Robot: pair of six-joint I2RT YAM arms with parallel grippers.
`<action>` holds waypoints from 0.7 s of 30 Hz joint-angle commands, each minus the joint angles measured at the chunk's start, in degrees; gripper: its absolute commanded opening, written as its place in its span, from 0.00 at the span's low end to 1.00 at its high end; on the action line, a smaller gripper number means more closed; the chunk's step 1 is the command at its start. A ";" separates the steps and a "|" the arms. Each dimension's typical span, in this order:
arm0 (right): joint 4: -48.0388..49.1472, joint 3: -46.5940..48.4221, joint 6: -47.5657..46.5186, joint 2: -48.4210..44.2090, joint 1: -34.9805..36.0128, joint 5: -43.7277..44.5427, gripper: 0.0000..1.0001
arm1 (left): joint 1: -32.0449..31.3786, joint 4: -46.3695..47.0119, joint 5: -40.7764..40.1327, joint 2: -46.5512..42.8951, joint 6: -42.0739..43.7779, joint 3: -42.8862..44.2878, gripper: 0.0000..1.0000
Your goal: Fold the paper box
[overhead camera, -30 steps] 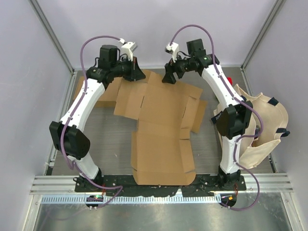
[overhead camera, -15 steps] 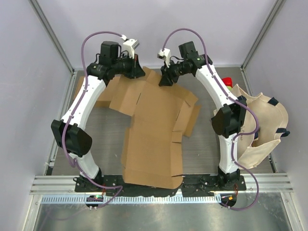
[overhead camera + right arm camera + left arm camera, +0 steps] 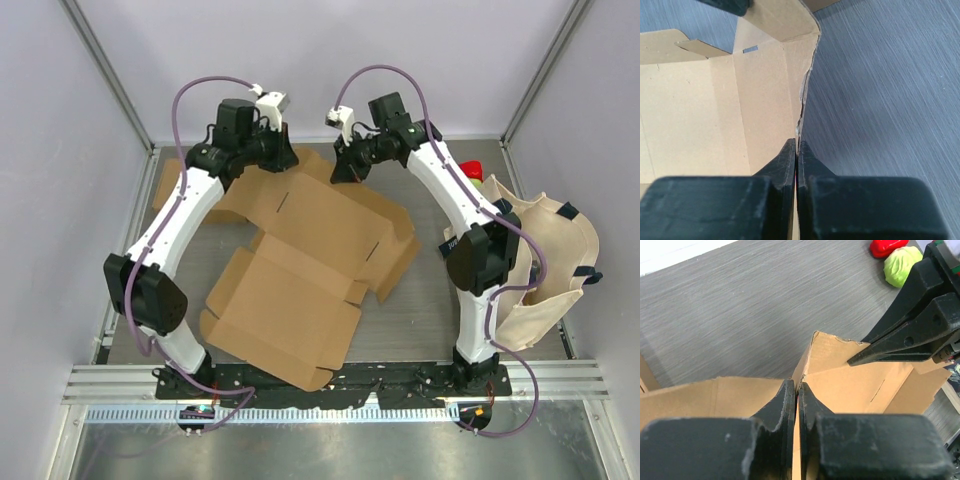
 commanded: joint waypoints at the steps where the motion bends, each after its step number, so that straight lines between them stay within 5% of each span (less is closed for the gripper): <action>1: 4.87 0.37 2.62 -4.19 0.64 4.74 0.01 | 0.03 4.95 -4.10 -5.07 -3.90 -3.16 0.08; 5: 3.99 1.08 1.93 -4.45 1.69 11.06 0.01 | 0.03 6.19 -4.37 -6.92 -6.53 -7.03 0.21; 9: 3.64 0.64 -0.10 -5.24 3.89 19.69 0.01 | 0.47 5.13 -2.54 -9.46 -9.70 -13.07 0.44; 18: 5.13 -0.68 -4.75 -7.35 7.32 30.42 0.01 | 7.49 6.37 1.62 -20.45 -19.45 -24.35 0.46; 21: 4.87 -0.42 -6.95 -7.88 8.72 32.18 0.01 | 12.59 8.73 6.95 -19.67 -24.37 -23.48 0.59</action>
